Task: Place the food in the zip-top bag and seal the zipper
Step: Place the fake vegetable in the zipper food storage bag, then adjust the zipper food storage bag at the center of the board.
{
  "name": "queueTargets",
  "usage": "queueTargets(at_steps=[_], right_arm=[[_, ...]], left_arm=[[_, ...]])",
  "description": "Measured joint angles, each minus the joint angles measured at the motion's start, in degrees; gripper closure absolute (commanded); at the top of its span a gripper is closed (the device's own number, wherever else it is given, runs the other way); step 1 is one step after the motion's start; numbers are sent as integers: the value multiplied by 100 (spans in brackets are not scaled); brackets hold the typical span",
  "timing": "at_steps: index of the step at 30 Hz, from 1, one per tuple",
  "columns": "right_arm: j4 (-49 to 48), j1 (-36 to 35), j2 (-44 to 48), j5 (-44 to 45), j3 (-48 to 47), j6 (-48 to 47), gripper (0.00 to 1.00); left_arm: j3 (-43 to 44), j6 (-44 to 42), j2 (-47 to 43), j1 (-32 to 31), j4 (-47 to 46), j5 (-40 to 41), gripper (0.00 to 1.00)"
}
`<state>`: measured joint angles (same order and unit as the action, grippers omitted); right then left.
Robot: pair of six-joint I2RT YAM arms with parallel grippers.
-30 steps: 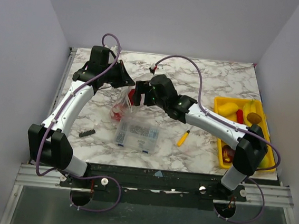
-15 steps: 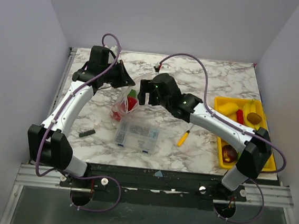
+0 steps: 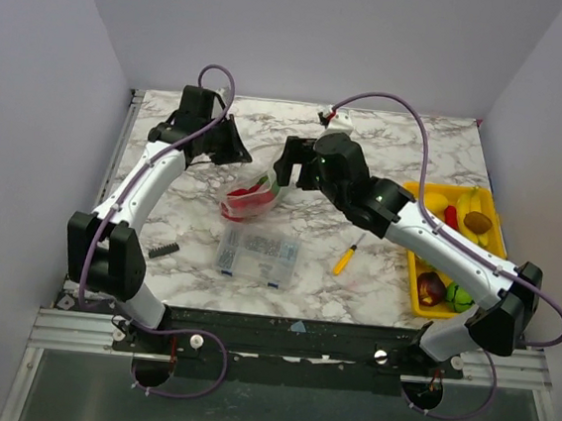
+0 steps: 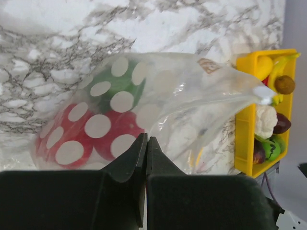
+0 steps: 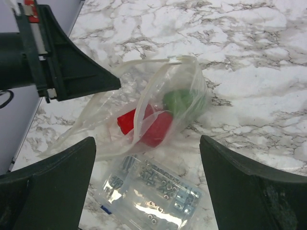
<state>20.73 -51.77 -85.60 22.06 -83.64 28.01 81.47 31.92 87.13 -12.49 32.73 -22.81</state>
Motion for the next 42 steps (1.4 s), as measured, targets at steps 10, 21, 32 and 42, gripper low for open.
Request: queueTargets(at_steps=[10,21,32,42], right_arm=[[232,13,584,321,505,111,8],[413,162,1300,861,697,293,8],[1110,1814,1390,879,1204,831,0],[1843,3191,1425,909,1580,1104,0]], left_arm=[[1185,83,98,-57,656,4,100],[782,109,780,11,688,306,100],[778,98,85,85,859,380,100],[-127,74,92,87,372,289,100]])
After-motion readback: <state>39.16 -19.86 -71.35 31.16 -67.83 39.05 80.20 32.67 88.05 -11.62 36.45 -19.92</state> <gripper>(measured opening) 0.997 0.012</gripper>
